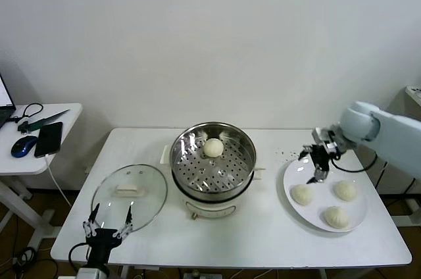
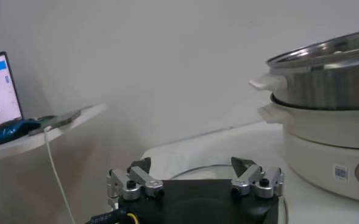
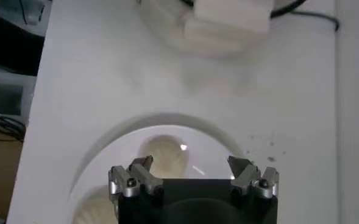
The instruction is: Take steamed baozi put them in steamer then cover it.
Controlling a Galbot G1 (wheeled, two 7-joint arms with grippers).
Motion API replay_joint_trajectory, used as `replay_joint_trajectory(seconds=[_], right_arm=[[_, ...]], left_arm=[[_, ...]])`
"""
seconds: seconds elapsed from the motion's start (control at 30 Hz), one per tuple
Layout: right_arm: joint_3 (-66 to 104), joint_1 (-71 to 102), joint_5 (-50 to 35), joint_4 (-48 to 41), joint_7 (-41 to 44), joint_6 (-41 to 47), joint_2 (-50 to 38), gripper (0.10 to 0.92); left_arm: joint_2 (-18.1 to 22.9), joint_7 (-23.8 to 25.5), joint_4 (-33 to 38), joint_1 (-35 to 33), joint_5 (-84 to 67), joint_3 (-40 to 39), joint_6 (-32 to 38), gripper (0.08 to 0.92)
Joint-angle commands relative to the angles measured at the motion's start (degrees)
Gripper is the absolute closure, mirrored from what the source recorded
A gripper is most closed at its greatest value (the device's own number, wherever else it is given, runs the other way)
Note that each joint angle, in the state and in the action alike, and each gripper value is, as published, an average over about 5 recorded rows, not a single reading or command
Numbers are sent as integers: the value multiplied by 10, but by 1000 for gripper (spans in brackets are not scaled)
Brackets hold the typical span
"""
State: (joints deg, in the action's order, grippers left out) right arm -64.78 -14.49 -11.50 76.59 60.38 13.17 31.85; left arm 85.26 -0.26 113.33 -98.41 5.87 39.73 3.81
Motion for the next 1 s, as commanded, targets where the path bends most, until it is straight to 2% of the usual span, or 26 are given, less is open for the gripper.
replay_joint_trajectory(seconds=[0.03, 0.4, 0.8, 1.0], right_arm=[[110, 157, 65, -34, -5, 17, -3, 203], [143, 179, 74, -70, -14, 16, 50, 203], [136, 174, 75, -85, -4, 9, 60, 204], [136, 170, 76, -91, -1, 5, 63, 248]], left_arm=[[1, -1, -1, 0, -1, 0, -2, 177], [4, 0, -4, 0, 6, -1, -2, 177], [5, 0, -9, 3, 8, 0, -3, 177], [6, 0, -10, 4, 12, -2, -3, 177]])
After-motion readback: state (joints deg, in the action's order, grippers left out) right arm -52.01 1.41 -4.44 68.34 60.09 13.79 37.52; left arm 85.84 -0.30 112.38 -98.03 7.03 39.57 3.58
